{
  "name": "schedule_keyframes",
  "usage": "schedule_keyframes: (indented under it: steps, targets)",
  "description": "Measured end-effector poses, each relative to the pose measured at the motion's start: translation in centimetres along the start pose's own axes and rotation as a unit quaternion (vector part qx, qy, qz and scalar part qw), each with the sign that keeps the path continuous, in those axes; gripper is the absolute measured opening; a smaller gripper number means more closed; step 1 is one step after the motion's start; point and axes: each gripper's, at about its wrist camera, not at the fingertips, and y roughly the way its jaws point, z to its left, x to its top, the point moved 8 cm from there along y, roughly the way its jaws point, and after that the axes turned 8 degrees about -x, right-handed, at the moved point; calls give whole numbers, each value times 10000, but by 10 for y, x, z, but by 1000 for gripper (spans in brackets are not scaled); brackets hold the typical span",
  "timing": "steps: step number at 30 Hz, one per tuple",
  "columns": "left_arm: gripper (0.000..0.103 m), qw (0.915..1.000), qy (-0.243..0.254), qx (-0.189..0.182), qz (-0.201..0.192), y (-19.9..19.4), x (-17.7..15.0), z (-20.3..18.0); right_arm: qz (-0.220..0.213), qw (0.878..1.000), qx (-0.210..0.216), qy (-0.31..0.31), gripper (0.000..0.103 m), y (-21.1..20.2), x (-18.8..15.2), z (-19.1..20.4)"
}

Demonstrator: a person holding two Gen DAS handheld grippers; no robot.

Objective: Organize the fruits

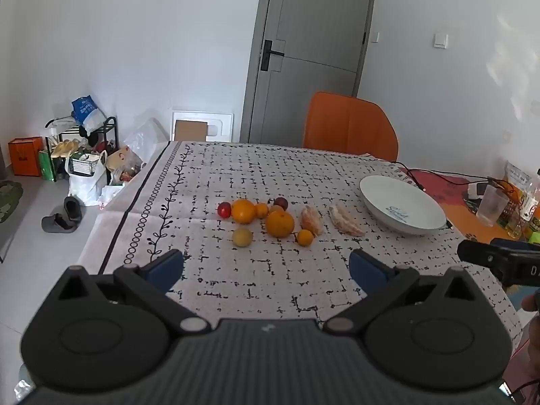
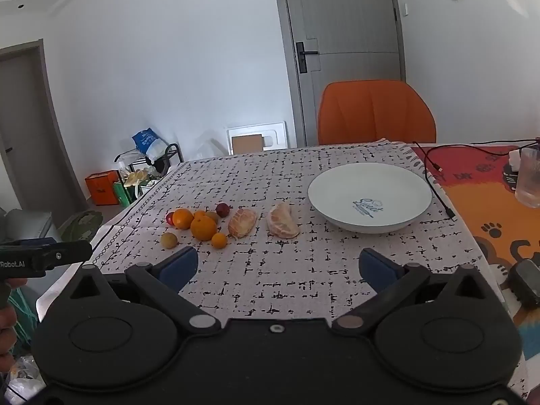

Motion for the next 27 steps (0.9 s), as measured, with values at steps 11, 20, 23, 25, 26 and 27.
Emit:
schedule_keyframes:
  steps: [11,20,23,25,26,27]
  targets:
    - [103,9999,-37,38,-94,-5,2,4,-13,10000,9,8,103,-1,-2,0]
    - [103,9999,-17,47,-115,-7,2,6,-118,9999,38,-47,103,-2,2,3]
    - [103,9999,2,38,-132,-8,3,5,-138,9998,19,-104,103,-2,3,3]
    - [103,9999,2,34,-141,-9,3,5,-130,9998,-1,-133,103,-1,3,3]
    - [103,9999,7,36,-143,-9,3,5,-123,9999,24,-105,103,-2,3,3]
    - [103,9999,13,38,-150,-9,4,4,-126,9999,34,-106,103,-2,3,3]
